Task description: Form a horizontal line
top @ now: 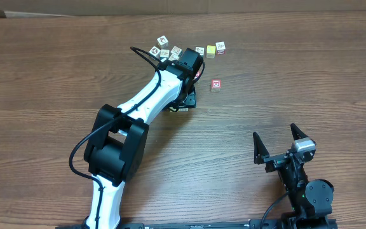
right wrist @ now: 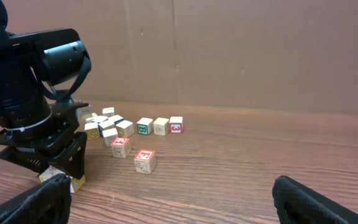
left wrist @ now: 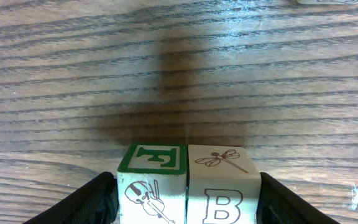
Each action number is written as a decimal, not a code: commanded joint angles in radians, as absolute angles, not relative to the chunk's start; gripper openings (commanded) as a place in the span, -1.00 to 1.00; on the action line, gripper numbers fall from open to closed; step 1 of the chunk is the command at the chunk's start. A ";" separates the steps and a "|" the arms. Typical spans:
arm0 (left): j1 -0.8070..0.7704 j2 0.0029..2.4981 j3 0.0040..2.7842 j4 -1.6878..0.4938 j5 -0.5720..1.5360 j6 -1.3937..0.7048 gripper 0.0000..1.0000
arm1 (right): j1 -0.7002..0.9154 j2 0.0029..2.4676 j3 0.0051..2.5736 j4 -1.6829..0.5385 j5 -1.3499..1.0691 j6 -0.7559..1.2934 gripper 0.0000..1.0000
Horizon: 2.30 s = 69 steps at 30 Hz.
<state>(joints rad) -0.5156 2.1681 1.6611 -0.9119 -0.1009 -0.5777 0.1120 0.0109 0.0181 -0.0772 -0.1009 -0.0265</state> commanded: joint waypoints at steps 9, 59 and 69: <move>-0.517 2.171 1.655 -0.905 -0.114 -0.591 0.57 | 0.109 0.003 0.008 -0.074 -0.103 -0.031 1.00; -0.118 2.171 1.801 -0.904 -0.138 -0.538 1.00 | 0.109 0.003 0.008 -0.074 -0.103 -0.031 1.00; -0.120 2.171 1.801 -0.904 -0.137 -0.538 0.99 | 0.109 0.003 0.008 -0.074 -0.103 -0.031 1.00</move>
